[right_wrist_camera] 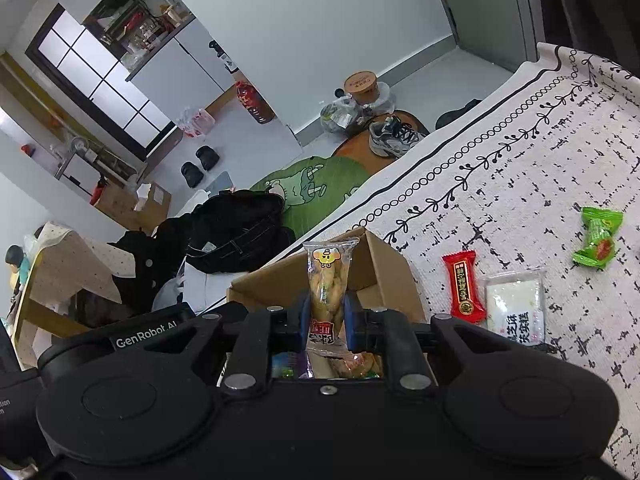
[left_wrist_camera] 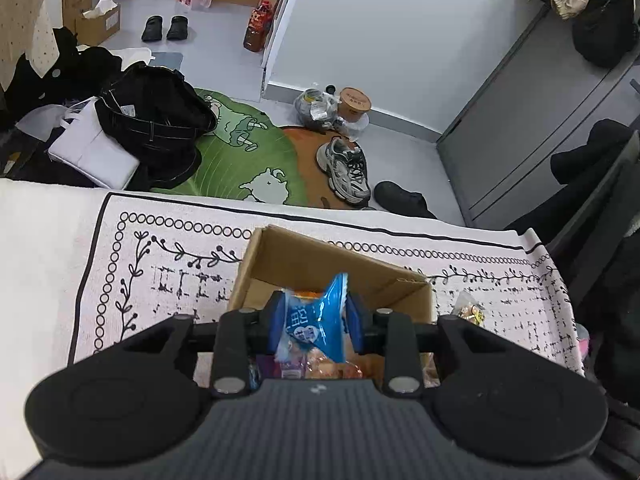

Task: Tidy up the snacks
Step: 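Carry the blue candy packet with the left tool while the right tool carries the bread stick to the box, then open both tools to drop the packets into the box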

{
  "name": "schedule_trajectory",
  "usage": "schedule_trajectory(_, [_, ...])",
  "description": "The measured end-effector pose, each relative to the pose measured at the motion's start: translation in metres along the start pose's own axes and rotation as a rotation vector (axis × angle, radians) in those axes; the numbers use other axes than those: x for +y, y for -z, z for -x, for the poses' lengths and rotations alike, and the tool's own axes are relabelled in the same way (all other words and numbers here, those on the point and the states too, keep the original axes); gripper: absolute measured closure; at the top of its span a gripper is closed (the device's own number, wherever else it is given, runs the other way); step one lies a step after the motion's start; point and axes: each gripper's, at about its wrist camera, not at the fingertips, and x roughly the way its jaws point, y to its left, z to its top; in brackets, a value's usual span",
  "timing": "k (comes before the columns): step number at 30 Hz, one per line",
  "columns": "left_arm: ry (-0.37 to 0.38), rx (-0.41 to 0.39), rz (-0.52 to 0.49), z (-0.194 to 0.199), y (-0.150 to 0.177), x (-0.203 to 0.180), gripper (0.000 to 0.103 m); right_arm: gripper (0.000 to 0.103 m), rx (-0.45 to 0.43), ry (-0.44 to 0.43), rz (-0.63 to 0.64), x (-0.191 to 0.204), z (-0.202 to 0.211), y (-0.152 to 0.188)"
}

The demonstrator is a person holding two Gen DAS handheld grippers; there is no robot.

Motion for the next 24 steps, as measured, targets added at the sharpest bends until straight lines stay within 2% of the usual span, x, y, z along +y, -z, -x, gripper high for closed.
schedule_trajectory(6, [-0.009, 0.004, 0.014, -0.004, -0.003, 0.004, 0.069, 0.085, 0.000, -0.017, 0.015, 0.005, -0.005, -0.004])
schedule_trajectory(10, [-0.016, 0.009, 0.021, -0.001, -0.002, 0.007, 0.068, 0.070, -0.013, -0.040, 0.022, 0.007, -0.005, -0.007])
schedule_trajectory(24, [-0.041, 0.048, 0.003, 0.011, 0.014, -0.003, 0.049, 0.047, -0.028, 0.026, 0.012, -0.026, 0.027, -0.001])
